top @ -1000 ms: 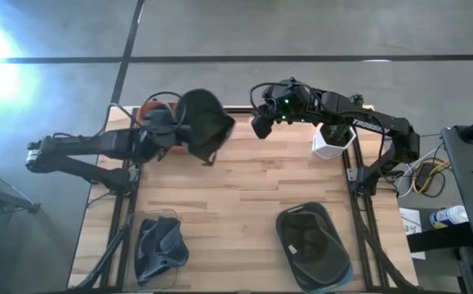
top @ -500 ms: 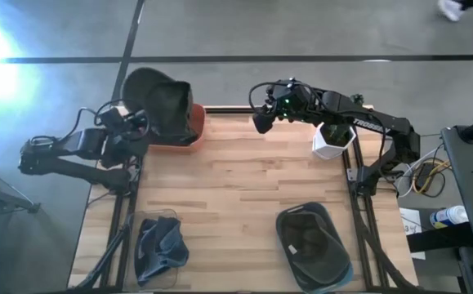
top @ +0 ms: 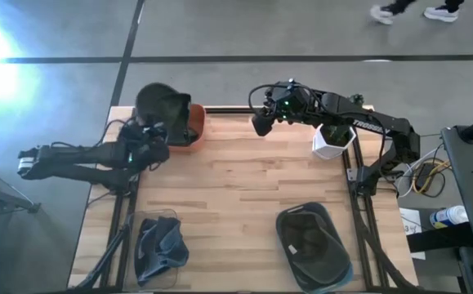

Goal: Pick & Place hat
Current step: Put the green cap into the orange bin

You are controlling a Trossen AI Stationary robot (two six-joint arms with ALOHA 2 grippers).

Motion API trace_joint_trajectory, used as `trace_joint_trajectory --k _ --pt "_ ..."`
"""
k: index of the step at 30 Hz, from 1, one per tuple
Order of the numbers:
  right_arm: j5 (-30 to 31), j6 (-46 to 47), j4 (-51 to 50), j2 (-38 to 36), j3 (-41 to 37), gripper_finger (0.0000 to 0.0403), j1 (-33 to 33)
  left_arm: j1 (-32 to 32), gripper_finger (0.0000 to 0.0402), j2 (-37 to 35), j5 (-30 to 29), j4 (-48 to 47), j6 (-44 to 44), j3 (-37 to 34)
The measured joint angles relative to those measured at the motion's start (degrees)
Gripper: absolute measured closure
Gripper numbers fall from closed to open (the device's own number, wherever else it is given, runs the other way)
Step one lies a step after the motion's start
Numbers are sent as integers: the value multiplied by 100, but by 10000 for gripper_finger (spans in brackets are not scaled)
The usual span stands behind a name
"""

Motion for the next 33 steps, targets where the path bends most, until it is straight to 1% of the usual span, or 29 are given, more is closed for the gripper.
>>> trace_joint_trajectory --k 2,6,8,10,12,14,15,18,20,24,26,29,33 --pt "-3 1 -2 0 0 200 21 112 395 29 60 600 450 -224" --pt "-2 1 -4 0 0 200 89 390 395 125 325 2213 1866 -487" --pt "-8 11 -6 0 0 200 107 594 395 281 603 2956 2710 -508" --pt "-10 25 -9 0 0 200 117 764 394 495 955 3389 3345 -464" --pt "-8 46 -18 0 0 200 117 966 394 673 1233 3379 3509 -248" --pt "-7 126 -104 0 0 199 124 1226 394 766 1759 3210 3527 -42" --pt "-6 162 -153 0 -3 199 124 1382 394 785 2094 3114 3560 24" --pt "-15 215 -295 0 -3 199 134 1923 394 721 3454 2998 3913 89" --pt "-15 220 -372 2 -3 199 161 2250 394 594 4213 3010 4111 69" --pt "-8 281 -466 2 -5 199 228 2745 394 289 5252 3011 4460 -78" --pt "-6 281 -466 2 -5 199 244 2927 394 151 5515 3028 4647 -147" --pt "1 305 -468 2 -5 199 253 3148 394 -39 5636 3007 4731 -309" --pt "8 329 -468 2 -5 199 253 3459 394 -256 5776 2940 4427 -585"
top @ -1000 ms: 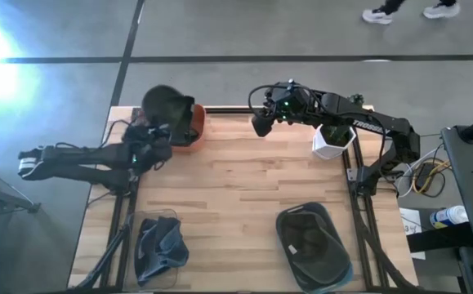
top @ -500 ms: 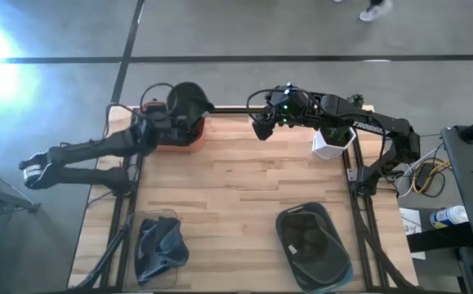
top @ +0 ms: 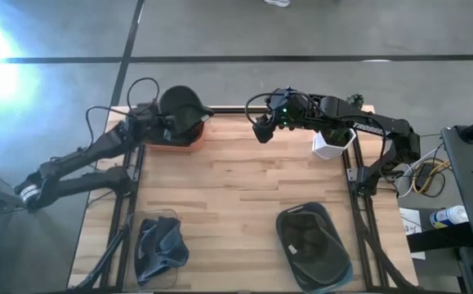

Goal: Pick & Place hat
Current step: Put the green cap into the orange bin

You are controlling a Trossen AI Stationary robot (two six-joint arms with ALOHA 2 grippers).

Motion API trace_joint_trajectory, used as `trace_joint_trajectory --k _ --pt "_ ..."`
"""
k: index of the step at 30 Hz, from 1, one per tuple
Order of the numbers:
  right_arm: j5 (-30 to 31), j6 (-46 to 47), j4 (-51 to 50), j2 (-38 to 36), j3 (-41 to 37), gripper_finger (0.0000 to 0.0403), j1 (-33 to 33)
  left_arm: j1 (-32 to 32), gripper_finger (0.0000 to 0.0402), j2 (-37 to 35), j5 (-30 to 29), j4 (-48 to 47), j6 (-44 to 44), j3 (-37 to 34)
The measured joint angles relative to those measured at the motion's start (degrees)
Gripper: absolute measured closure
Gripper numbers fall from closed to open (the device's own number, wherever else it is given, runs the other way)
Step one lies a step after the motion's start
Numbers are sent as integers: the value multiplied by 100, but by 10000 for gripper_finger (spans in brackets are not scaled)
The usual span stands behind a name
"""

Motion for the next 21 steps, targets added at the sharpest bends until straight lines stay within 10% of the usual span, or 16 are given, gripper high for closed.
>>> trace_joint_trajectory --k 21 --pt "1 2 -35 2 0 199 -2 137 394 -509 -802 -2210 33 -79"
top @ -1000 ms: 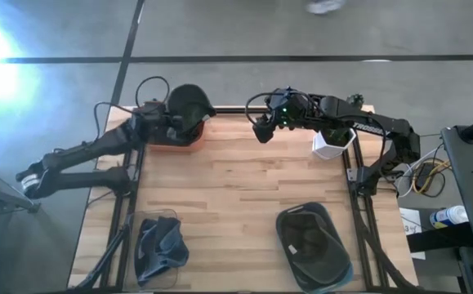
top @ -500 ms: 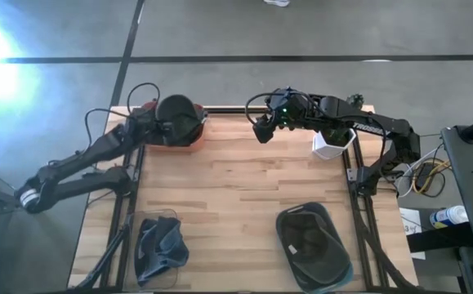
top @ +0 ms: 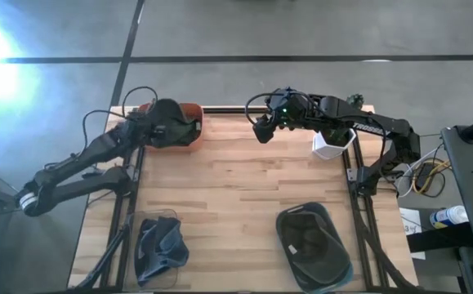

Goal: Pick & Place hat
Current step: Put the green cap into the orange bin, then return to Home Position

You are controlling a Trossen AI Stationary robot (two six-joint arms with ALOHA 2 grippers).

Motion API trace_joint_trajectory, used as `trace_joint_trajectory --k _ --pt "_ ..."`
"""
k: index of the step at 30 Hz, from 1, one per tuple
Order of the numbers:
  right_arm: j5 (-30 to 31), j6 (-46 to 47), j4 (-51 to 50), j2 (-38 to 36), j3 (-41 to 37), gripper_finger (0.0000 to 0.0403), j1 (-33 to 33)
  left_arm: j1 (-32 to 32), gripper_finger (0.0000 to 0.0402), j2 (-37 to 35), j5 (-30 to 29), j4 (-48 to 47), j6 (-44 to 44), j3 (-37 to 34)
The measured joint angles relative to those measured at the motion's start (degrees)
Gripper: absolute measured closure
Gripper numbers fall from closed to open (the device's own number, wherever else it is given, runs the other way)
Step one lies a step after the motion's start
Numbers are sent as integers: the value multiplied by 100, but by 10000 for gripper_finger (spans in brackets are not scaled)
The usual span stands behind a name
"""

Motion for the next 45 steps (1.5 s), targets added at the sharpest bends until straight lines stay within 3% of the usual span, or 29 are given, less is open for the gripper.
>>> trace_joint_trajectory --k 4,10,18,24,32,38,40,43,45 --pt "29 96 2 0 -26 199 0 -44 394 214 315 264 -478 -347" --pt "35 177 3 0 -145 199 0 -105 388 289 266 997 -897 -730" --pt "14 317 -18 0 -398 199 0 -114 287 290 78 1011 -816 -913" --pt "-108 287 -4 2 -415 199 -4 -118 233 92 99 657 -806 -392" --pt "-1143 -286 60 -23 -417 199 -42 -125 228 -245 443 506 -471 849" --pt "-1239 -1034 100 -453 -422 199 -24 -131 228 -361 1440 771 -384 1487" --pt "-1366 -1270 172 -646 -458 199 -36 -127 228 -361 2631 1172 -148 1479" --pt "-1697 -1419 479 -952 -588 199 -77 -159 228 -282 5228 2165 -116 1239" --pt "-1834 -1466 687 -1184 -789 199 -81 -259 228 -198 6521 2960 -380 914"
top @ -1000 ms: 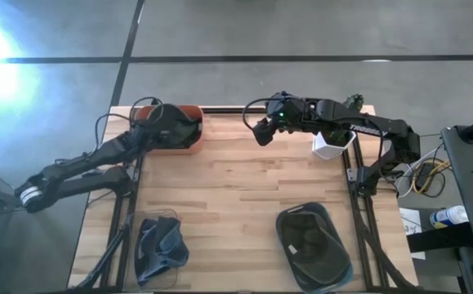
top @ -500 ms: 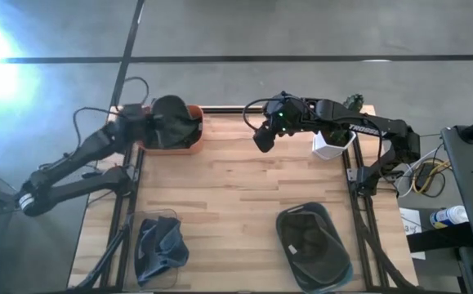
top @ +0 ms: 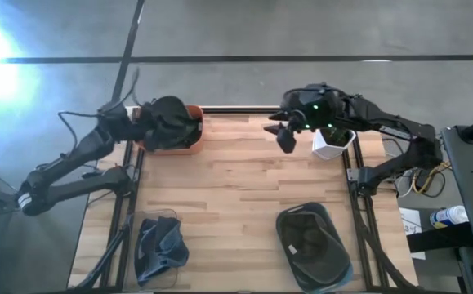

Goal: Pick & Place hat
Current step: Return to Home Position

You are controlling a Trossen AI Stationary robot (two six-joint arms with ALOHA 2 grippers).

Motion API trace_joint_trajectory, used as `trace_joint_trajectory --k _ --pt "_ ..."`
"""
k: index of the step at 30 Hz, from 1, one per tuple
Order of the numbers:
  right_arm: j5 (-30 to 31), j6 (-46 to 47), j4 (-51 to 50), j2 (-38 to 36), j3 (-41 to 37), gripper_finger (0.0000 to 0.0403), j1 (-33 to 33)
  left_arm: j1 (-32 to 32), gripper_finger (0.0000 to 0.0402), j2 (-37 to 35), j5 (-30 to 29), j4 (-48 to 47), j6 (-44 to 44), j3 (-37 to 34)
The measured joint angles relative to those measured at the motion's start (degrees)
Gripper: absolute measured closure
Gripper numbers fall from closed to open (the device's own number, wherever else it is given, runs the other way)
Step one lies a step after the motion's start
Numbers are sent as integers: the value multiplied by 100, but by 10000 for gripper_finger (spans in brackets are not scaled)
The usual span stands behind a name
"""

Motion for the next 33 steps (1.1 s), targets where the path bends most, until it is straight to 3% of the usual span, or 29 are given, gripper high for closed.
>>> trace_joint_trajectory --k 3,7,13,16,23,29,33 --pt "-41 -20 58 -369 -446 199 0 -106 228 18 734 771 -639 -520" --pt "30 311 46 -1006 -1312 199 -17 -212 228 -87 545 1028 -2268 -1119" --pt "75 1035 654 -2165 -2833 199 -20 -567 228 -429 106 2957 -1914 -1665" --pt "75 1078 834 -2790 -3490 199 -19 -574 228 -630 -128 3284 -1633 -1684" --pt "46 779 977 -4015 -4398 199 183 -578 228 -1130 -403 2466 -1051 -1523" --pt "259 610 1074 -4849 -4861 199 437 -574 228 -1419 -1380 748 -336 -1129" --pt "312 932 1368 -5415 -5326 199 435 -571 228 -1492 -1397 594 -64 -1023"
